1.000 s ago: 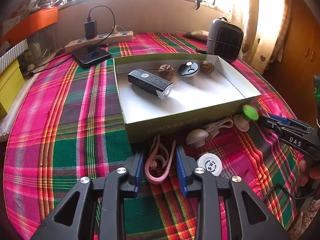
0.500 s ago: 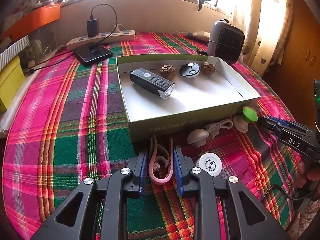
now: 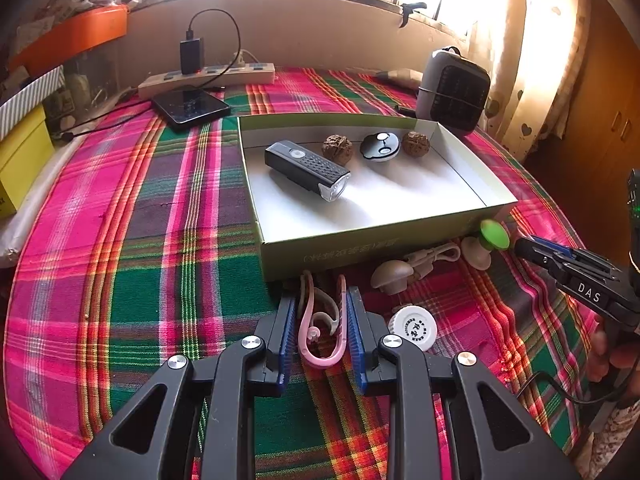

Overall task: Organize objects
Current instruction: 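Grasp a pink ear hook with the left tool while the right tool grasps the other, then carry both pink ear hooks over the white box with both tools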

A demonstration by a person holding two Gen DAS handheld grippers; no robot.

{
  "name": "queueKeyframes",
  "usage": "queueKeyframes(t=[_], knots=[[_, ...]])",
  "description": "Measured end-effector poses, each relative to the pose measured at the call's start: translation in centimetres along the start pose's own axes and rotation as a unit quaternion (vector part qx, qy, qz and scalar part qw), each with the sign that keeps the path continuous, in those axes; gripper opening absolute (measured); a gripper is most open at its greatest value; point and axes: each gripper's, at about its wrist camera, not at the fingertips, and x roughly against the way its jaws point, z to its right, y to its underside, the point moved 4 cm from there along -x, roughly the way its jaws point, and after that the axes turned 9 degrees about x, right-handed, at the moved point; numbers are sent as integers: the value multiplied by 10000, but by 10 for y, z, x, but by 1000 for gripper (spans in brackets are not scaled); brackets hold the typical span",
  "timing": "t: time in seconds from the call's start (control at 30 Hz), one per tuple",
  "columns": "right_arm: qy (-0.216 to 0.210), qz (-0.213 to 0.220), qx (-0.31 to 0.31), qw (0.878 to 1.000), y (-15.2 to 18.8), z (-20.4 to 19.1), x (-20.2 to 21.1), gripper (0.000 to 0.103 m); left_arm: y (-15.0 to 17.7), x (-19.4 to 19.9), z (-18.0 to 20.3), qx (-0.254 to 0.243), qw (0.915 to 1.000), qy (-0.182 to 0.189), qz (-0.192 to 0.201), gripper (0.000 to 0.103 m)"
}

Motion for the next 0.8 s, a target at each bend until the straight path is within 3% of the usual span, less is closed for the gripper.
queueKeyframes(t=[0.8], knots=[[-196,241,107,9995,-14,-8,24,24,-10,24,18,-153,9997,109,177,22]])
